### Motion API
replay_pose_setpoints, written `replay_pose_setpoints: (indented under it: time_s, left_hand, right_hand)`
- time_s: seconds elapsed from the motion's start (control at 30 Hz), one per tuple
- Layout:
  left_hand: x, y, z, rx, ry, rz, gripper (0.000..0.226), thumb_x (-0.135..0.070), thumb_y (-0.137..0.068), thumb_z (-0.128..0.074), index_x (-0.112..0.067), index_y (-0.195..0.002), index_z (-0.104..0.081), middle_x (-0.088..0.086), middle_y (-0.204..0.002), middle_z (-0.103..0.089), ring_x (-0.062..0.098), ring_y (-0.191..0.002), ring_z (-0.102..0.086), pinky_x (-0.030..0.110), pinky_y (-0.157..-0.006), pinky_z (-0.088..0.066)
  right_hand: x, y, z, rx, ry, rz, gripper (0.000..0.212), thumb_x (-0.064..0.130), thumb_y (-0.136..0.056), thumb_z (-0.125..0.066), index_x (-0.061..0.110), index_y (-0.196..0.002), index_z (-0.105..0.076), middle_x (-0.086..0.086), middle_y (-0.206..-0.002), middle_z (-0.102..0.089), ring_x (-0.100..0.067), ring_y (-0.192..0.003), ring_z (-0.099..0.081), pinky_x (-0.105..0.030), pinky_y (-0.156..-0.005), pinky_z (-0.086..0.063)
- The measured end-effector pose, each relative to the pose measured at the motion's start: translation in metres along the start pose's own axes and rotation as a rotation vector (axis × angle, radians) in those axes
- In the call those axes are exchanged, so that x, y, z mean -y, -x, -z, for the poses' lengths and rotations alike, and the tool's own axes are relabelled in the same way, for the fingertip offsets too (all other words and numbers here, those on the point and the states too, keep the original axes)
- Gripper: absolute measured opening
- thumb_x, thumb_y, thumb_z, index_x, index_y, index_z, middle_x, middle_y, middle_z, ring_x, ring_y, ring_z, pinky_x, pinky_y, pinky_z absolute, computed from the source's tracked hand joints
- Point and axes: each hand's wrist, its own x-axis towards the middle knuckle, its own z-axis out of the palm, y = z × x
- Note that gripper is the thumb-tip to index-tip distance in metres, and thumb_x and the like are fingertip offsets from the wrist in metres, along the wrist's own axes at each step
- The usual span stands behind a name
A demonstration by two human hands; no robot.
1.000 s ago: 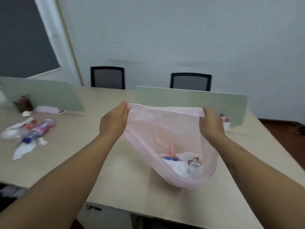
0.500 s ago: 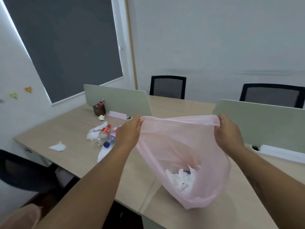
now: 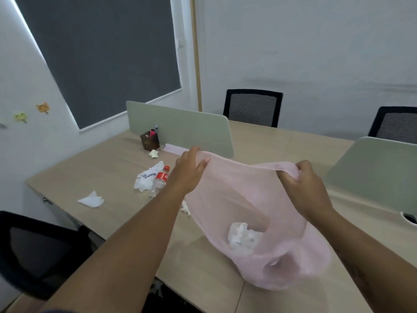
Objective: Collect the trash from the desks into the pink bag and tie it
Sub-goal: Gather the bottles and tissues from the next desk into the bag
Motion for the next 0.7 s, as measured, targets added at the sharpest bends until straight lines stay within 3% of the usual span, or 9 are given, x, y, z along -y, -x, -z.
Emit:
replay_pose_setpoints:
  time_s: [0.13, 0.23, 0.3, 0.4, 0.53, 0.6, 0.7]
  left_hand:
    - [0.061, 0.021, 0.003, -0.114, 0.051, 0.195, 0.054, -0.056, -0.096, -0.038, -0.023, -0.138, -0.043, 0.006, -0.13, -0.057, 0.03, -0.121, -0.053, 0.05, -0.098, -0.045]
    - [0.112, 0.047, -0.002, -0.13, -0.136, 0.316, 0.038, -0.038, -0.101, -0.041, -0.02, -0.134, -0.047, 0.009, -0.122, -0.06, 0.032, -0.114, -0.056, 0.044, -0.089, -0.051]
    - [0.141, 0.061, -0.012, -0.01, -0.253, 0.391, 0.043, -0.033, -0.1, -0.046, -0.021, -0.141, -0.041, 0.01, -0.133, -0.053, 0.032, -0.117, -0.05, 0.039, -0.089, -0.047]
    - [0.178, 0.067, -0.029, 0.207, -0.322, 0.434, 0.07, -0.048, -0.092, -0.054, -0.029, -0.152, -0.023, 0.007, -0.154, -0.029, 0.034, -0.128, -0.037, 0.041, -0.098, -0.043]
    - [0.21, 0.053, -0.057, 0.355, -0.269, 0.489, 0.086, -0.056, -0.084, -0.062, -0.035, -0.153, -0.016, 0.005, -0.159, -0.015, 0.034, -0.132, -0.032, 0.041, -0.1, -0.041]
    - [0.223, 0.045, -0.07, 0.414, -0.29, 0.483, 0.086, -0.057, -0.084, -0.061, -0.035, -0.154, -0.015, 0.006, -0.159, -0.014, 0.033, -0.133, -0.031, 0.04, -0.1, -0.041]
    - [0.239, 0.039, -0.085, 0.393, -0.361, 0.42, 0.071, -0.045, -0.091, -0.058, -0.031, -0.152, -0.025, 0.01, -0.15, -0.032, 0.031, -0.127, -0.039, 0.039, -0.099, -0.042]
  right_hand:
    - [-0.001, -0.013, -0.034, 0.02, -0.026, -0.024, 0.033, 0.044, -0.095, -0.038, 0.012, -0.096, -0.047, -0.005, -0.083, -0.058, -0.023, -0.071, -0.053, -0.036, -0.061, -0.041]
    - [0.0, -0.023, -0.058, 0.013, 0.048, -0.007, 0.037, 0.046, -0.098, -0.032, 0.012, -0.092, -0.047, -0.013, -0.086, -0.06, -0.035, -0.078, -0.056, -0.041, -0.068, -0.045]
    - [-0.001, -0.033, -0.07, -0.006, 0.1, -0.003, 0.039, 0.047, -0.099, -0.029, 0.012, -0.092, -0.046, -0.017, -0.089, -0.059, -0.037, -0.082, -0.056, -0.043, -0.072, -0.046]
    - [-0.008, -0.046, -0.084, -0.017, 0.145, -0.012, 0.043, 0.049, -0.101, -0.027, 0.011, -0.095, -0.047, -0.017, -0.089, -0.058, -0.036, -0.08, -0.055, -0.042, -0.069, -0.044]
    - [-0.015, -0.054, -0.113, 0.001, 0.204, -0.079, 0.045, 0.049, -0.101, -0.027, 0.01, -0.093, -0.046, -0.012, -0.08, -0.056, -0.033, -0.071, -0.053, -0.039, -0.062, -0.041]
    - [-0.013, -0.058, -0.129, -0.004, 0.24, -0.105, 0.044, 0.049, -0.1, -0.028, 0.01, -0.092, -0.046, -0.013, -0.08, -0.057, -0.033, -0.07, -0.053, -0.04, -0.063, -0.043]
    - [-0.006, -0.064, -0.148, -0.007, 0.302, -0.147, 0.041, 0.048, -0.1, -0.028, 0.011, -0.094, -0.046, -0.014, -0.081, -0.057, -0.035, -0.073, -0.056, -0.041, -0.067, -0.046]
